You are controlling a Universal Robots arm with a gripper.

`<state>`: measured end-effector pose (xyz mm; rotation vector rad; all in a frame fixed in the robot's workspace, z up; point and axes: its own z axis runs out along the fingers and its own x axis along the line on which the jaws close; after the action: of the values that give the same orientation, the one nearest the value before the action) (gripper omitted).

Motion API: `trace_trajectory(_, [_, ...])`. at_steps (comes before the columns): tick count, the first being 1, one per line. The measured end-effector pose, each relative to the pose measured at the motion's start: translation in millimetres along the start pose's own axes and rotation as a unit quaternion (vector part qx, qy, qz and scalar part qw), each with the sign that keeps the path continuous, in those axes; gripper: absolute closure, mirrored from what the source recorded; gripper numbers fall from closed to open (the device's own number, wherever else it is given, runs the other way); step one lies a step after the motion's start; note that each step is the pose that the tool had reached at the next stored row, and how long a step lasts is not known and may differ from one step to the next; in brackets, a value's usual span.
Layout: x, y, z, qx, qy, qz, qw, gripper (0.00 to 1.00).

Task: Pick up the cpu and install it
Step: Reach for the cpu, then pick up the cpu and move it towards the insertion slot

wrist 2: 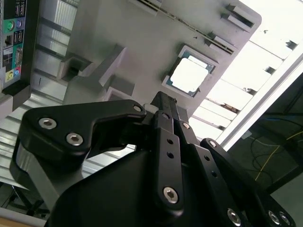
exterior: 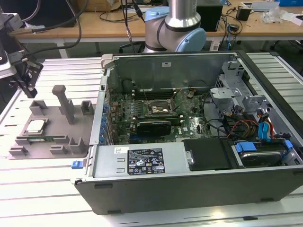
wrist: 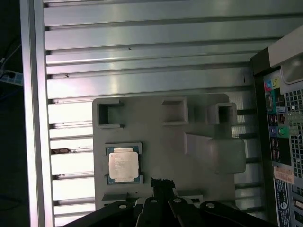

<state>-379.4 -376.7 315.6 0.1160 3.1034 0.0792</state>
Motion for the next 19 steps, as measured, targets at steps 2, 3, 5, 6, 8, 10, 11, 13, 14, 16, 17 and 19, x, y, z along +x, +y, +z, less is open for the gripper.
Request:
trace_trajectory(2, [0.0,0.0,0.1,0.0,0.0,0.0,1.0,0.89])
trace_trajectory(3, [0.0,0.0,0.1,0.0,0.0,0.0,1.0,0.89])
trace_trajectory(5, [0.0,0.0,0.2,0.0,0.0,0.0,1.0,0.89])
trace_trajectory(6, [0.0,0.0,0.2,0.0,-0.0001,0.0,1.0,0.89])
trace_trajectory(8, [0.0,0.0,0.2,0.0,0.0,0.0,1.0,0.89])
trace_trajectory(10, [0.0,0.0,0.3,0.0,0.0,0.0,1.0,0.89])
trace_trajectory(11, [0.0,0.0,0.3,0.0,0.0,0.0,1.0,0.89])
trace_trajectory(13, [0.0,0.0,0.3,0.0,0.0,0.0,1.0,0.89])
trace_trajectory(14, [0.0,0.0,0.3,0.0,0.0,0.0,1.0,0.89])
trace_trajectory(16, [2.3,-0.2,1.6,-0.0001,-0.0003,0.0,1.0,0.89])
trace_trajectory(17, [3.5,-0.4,2.9,-0.0001,-0.0006,0.0,1.0,0.89])
trace_trajectory(19, [6.3,-0.8,6.3,-0.0001,-0.0009,0.0,1.0,0.89])
